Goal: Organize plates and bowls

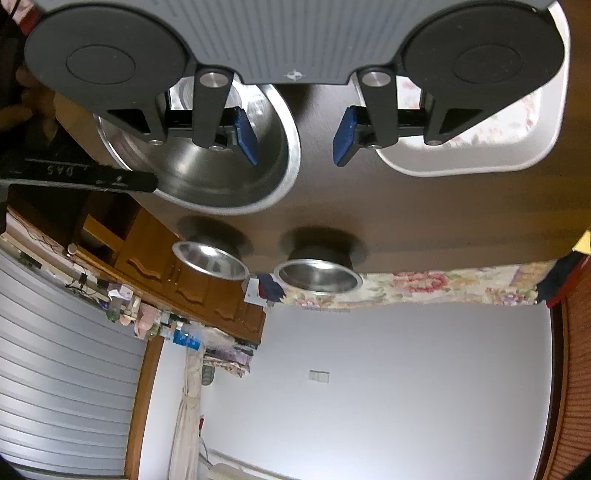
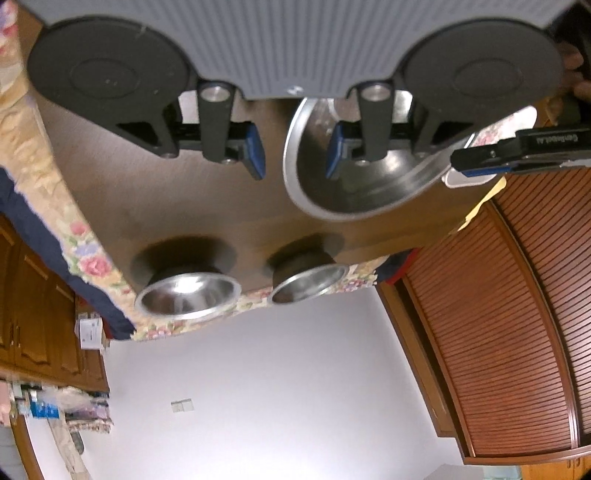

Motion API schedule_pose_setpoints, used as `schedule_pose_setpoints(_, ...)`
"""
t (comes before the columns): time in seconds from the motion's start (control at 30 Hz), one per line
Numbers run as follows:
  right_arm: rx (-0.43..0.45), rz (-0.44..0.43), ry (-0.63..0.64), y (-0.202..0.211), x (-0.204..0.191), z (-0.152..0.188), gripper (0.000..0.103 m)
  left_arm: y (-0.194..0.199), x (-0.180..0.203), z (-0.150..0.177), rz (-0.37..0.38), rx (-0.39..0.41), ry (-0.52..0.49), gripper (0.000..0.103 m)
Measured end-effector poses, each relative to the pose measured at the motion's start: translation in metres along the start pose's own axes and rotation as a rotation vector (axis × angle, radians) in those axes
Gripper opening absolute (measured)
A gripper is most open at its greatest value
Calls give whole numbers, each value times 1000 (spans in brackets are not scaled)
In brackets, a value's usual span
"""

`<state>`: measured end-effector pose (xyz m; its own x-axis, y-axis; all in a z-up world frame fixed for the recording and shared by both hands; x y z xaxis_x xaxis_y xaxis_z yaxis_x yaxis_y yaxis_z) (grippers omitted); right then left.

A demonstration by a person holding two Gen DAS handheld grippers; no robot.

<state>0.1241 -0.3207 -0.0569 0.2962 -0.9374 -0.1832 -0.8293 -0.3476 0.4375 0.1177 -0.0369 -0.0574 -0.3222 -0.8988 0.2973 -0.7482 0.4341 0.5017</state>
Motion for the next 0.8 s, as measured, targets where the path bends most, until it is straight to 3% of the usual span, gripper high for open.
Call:
schedule_pose_setpoints(0.4, 100, 57, 73, 28, 10, -48, 38, 14, -2, -46, -24, 94, -30, 48)
schedule_pose_setpoints(0.8, 156, 88, 177, 28, 14, -88, 38, 4, 6, -80, 1, 113, -54, 48)
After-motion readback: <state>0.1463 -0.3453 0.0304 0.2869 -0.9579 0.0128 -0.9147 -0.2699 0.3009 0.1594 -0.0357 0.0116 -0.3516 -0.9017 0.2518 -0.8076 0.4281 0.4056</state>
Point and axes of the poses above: each gripper's, at about its wrist camera, not at the fingertips, and y roughly against the way its jaws point, x to its right, z to its underside, the point moved 1 cm from there along -y, roughly the way its jaws point, and after that the axes turned 9 degrees about y, right-handed, at the moved point
